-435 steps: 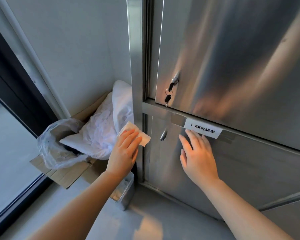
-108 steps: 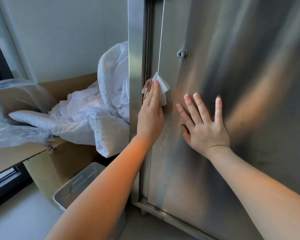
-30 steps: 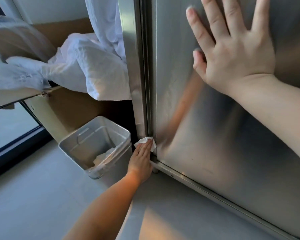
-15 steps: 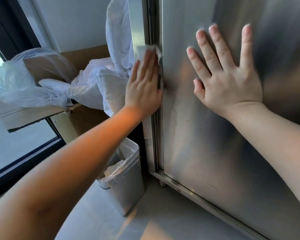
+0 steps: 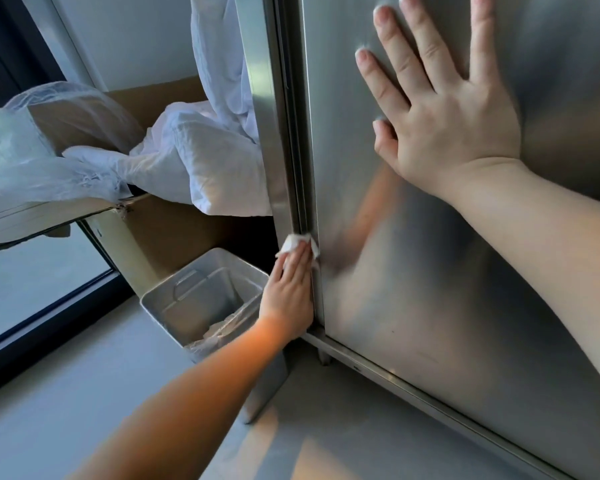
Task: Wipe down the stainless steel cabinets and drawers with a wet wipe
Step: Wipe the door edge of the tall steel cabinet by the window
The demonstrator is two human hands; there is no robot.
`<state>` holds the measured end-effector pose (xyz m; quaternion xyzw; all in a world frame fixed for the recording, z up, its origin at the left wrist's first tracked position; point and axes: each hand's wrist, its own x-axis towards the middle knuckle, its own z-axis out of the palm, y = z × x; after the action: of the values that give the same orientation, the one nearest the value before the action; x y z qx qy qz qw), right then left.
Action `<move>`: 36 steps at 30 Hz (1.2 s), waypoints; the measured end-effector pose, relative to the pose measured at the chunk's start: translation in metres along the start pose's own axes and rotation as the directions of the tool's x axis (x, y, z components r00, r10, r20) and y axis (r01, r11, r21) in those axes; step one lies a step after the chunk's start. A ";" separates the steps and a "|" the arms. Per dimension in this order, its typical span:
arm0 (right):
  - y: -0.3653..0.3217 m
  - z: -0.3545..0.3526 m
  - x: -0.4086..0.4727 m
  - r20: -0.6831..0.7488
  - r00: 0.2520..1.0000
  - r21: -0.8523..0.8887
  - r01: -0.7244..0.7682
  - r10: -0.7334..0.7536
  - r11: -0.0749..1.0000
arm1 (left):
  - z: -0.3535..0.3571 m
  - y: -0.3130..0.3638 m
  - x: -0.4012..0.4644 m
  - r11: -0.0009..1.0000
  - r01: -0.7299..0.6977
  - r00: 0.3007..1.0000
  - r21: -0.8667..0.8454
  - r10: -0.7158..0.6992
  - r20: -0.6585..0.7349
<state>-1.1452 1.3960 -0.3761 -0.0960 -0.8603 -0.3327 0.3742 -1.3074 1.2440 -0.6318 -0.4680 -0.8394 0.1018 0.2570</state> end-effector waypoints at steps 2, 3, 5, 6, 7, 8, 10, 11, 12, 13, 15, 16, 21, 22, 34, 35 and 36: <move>-0.001 0.000 0.000 0.015 1.000 -0.012 -0.002 0.002 1.000 | 0.030 0.016 -0.018 1.000 -0.020 0.994 0.010 0.019 0.109; -0.001 -0.001 -0.001 0.021 1.000 -0.023 -0.001 0.001 1.000 | 0.041 0.023 -0.026 1.000 -0.023 0.989 0.008 0.021 0.146; -0.001 -0.002 -0.001 0.027 1.000 -0.037 0.001 0.000 0.999 | 0.053 0.030 -0.036 1.000 -0.012 0.981 0.018 0.008 0.192; -0.001 -0.004 0.000 0.032 0.999 -0.040 -0.002 0.003 0.999 | 0.052 0.030 -0.037 1.000 -0.005 0.980 0.025 0.000 0.201; -0.001 -0.005 0.001 0.032 0.999 -0.041 -0.012 0.013 0.999 | 0.046 0.027 -0.036 1.000 0.008 0.980 0.029 -0.013 0.197; -0.003 -0.006 0.001 0.019 0.999 -0.036 -0.031 0.032 0.999 | 0.035 0.021 -0.030 0.999 0.023 0.985 0.029 -0.028 0.169; -0.017 -0.006 -0.009 -0.033 0.996 -0.009 -0.085 0.085 0.996 | 0.003 0.003 -0.007 0.999 0.052 0.999 0.000 -0.052 0.000; -0.030 -0.003 -0.022 -0.057 0.993 0.005 -0.099 0.099 0.995 | -0.015 -0.009 0.007 0.997 0.073 0.991 -0.021 -0.075 -0.113; -0.045 0.001 -0.040 -0.075 0.992 0.016 -0.098 0.099 0.995 | -0.033 -0.019 0.020 0.995 0.090 0.974 -0.032 -0.094 -0.207; -0.061 0.007 -0.062 -0.085 0.992 0.028 -0.090 0.092 0.996 | -0.047 -0.027 0.030 0.994 0.098 0.958 -0.036 -0.105 -0.267; -0.091 0.021 -0.106 -0.027 0.996 0.033 -0.088 0.089 0.996 | -0.056 -0.032 0.038 0.995 0.095 0.956 -0.027 -0.098 -0.278; -0.103 0.030 -0.124 0.028 0.995 0.032 -0.094 0.093 0.995 | -0.054 -0.030 0.038 0.996 0.089 0.963 -0.009 -0.088 -0.255; -0.116 0.069 -0.170 0.237 0.965 -0.022 -0.110 0.112 0.994 | -0.003 0.003 0.006 0.996 0.026 0.998 0.086 -0.022 -0.052; -0.114 0.075 -0.174 0.254 0.962 -0.047 -0.091 0.100 0.995 | 0.010 0.008 -0.001 0.996 0.003 1.000 0.092 -0.002 -0.010; -0.113 0.097 -0.175 0.194 0.975 -0.134 -0.085 0.110 0.987 | 0.106 0.036 -0.055 0.968 -0.243 0.921 0.068 0.208 0.328; -0.113 0.096 -0.174 0.195 0.975 -0.125 -0.086 0.110 0.988 | 0.099 0.030 -0.052 0.972 -0.227 0.936 0.053 0.202 0.289; -0.113 0.095 -0.174 0.196 0.974 -0.119 -0.089 0.111 0.989 | 0.088 0.021 -0.046 0.978 -0.203 0.956 0.044 0.188 0.225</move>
<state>-1.1257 1.3859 -0.6033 -0.1926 -0.8684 -0.3485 0.2955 -1.3184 1.2232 -0.7307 -0.5258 -0.8084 0.2056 0.1666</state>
